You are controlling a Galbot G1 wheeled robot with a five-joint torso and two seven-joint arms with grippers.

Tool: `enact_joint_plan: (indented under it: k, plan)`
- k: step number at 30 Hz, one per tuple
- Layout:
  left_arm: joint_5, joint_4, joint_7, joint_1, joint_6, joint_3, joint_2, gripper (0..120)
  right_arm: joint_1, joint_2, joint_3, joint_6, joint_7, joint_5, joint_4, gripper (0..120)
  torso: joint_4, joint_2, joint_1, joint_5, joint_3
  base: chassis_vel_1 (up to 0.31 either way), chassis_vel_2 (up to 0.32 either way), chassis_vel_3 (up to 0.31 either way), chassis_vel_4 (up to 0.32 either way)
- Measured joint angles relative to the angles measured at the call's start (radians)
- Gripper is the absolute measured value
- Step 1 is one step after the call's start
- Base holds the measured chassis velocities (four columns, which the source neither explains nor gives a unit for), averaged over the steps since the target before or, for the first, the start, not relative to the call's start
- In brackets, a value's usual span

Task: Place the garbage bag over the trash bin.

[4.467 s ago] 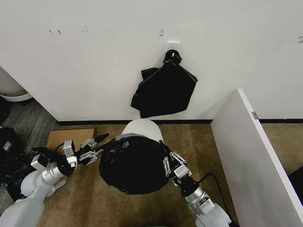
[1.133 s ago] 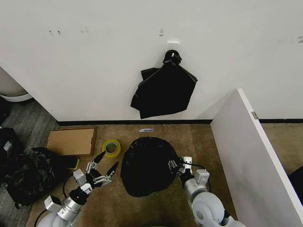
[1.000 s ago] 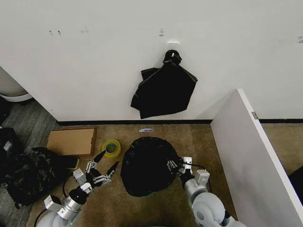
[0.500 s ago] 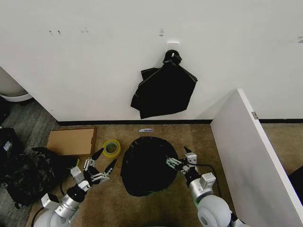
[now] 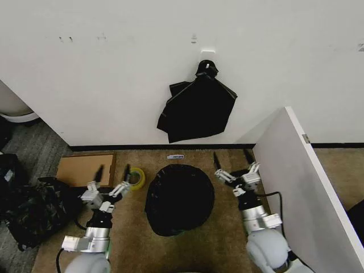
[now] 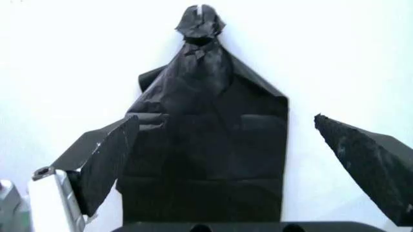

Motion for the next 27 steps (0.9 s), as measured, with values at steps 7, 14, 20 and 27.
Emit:
enact_joint_plan:
  k: [7,14,20,27]
  plan:
    - [0.098,-0.039,-0.021,0.072,-0.041,-0.009,-0.034,100,-0.075,0.055,0.068,0.002,-0.038,-0.015,0.034,100,-0.0001,0.000,0.000,0.0000,0.000,0.000,0.000,0.000,0.000]
    - [0.246,-0.089,-0.214,0.173,-0.073,0.064,-0.129,100,-0.184,0.123,0.087,0.076,-0.119,-0.069,0.061,100,0.0000,0.000,0.000,0.0001,0.000,0.000,0.000,0.000,0.000]
    - [0.325,-0.123,-0.226,0.199,-0.100,0.069,-0.139,100,-0.177,0.114,0.083,0.073,-0.130,-0.077,0.066,100,0.0000,0.000,0.000,0.0001,0.000,0.000,0.000,0.000,0.000]
    - [0.315,-0.142,-0.161,0.201,-0.104,0.065,-0.130,100,-0.157,0.108,0.085,0.061,-0.123,-0.071,0.064,100,0.0001,0.000,0.000,0.0000,0.000,0.000,0.000,0.000,0.000]
